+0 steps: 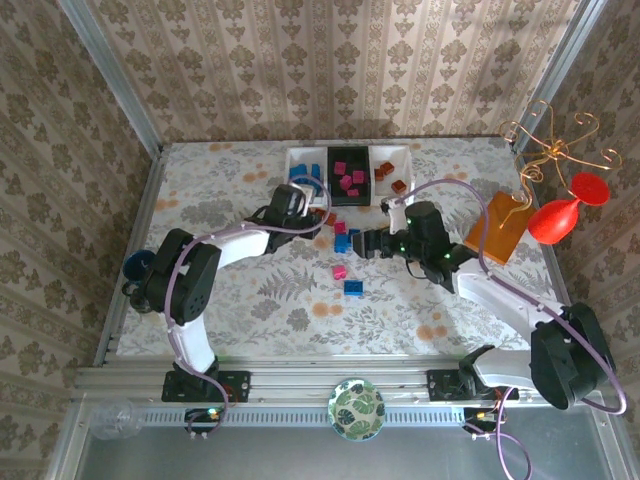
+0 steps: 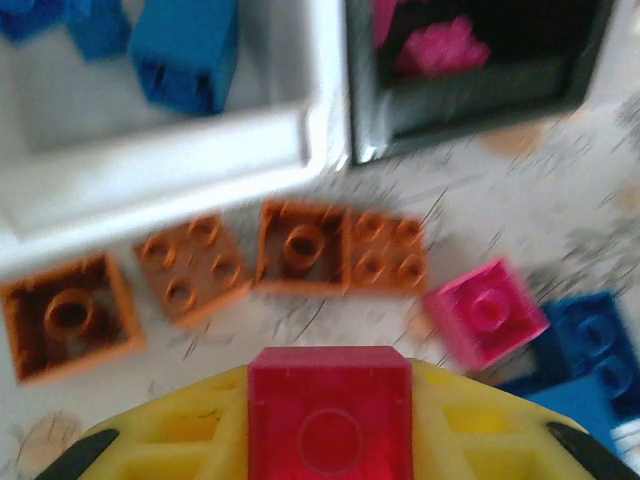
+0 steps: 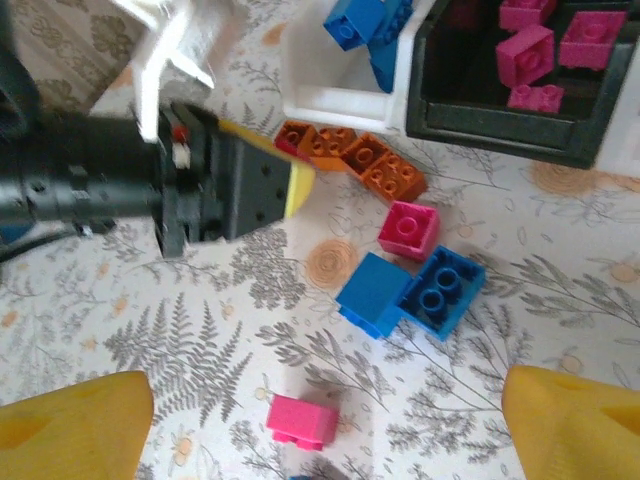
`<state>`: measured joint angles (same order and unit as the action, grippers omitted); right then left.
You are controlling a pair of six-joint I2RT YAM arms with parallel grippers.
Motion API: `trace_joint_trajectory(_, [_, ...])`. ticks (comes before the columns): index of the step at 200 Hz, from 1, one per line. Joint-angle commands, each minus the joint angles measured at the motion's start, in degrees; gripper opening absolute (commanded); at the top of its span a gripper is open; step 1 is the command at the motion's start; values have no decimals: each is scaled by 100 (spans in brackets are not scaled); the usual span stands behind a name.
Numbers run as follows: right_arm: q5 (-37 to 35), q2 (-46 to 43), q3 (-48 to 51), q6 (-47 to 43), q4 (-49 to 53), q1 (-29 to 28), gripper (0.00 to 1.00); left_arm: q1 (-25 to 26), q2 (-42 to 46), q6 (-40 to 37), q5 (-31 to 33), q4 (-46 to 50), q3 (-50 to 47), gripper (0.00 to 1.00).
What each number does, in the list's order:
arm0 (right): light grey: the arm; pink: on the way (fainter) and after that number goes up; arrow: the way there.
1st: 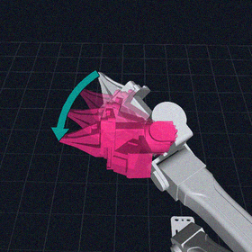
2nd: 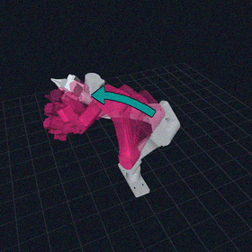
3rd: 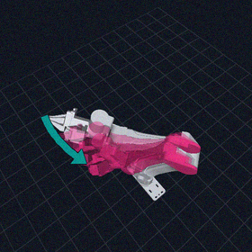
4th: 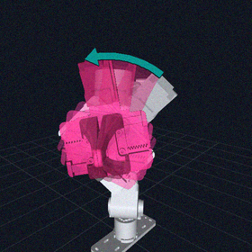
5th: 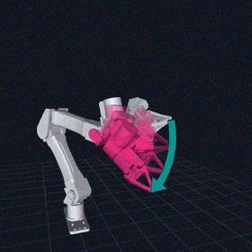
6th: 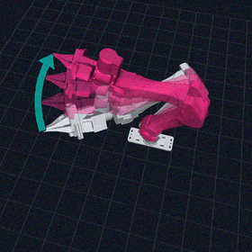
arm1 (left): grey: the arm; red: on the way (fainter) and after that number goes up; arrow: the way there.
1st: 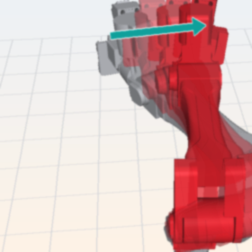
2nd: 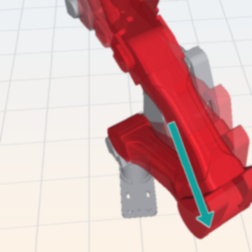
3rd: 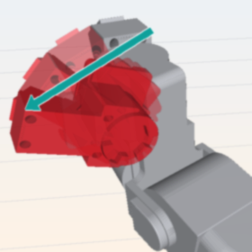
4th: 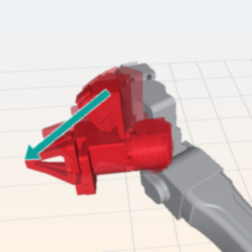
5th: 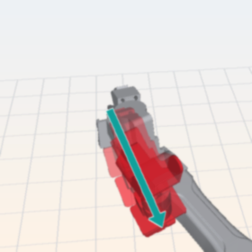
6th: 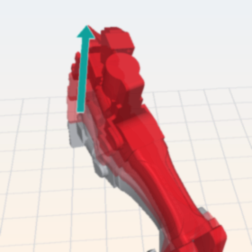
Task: Sort the legos into containers by color
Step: Place the lego in the container.
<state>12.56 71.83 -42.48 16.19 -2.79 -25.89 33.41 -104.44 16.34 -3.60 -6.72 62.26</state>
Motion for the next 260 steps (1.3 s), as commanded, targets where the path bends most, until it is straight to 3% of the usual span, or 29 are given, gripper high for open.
trace_joint_trajectory(1, [-629, -241, 173, -105, -116, -13, 100, 119, 55, 124, -90, -30, 604, 28])
trace_joint_trajectory(113, [-2439, -1018, 808, -86, -117, -8, 100, 135, -1541, -324, 118, 942, 3375, 29])
trace_joint_trajectory(170, [-2709, -1330, 1075, -56, -303, 5, 100, 74, -2659, -456, 18, 1648, 4906, 31])
trace_joint_trajectory(221, [-2640, -1256, 1093, -90, -363, 4, 100, 34, -3375, -478, 17, 2143, 6057, 46])
trace_joint_trajectory(260, [-2486, -1101, 1075, -47, -406, 5, 100, 41, -3115, -439, -18, 2148, 6013, 62])
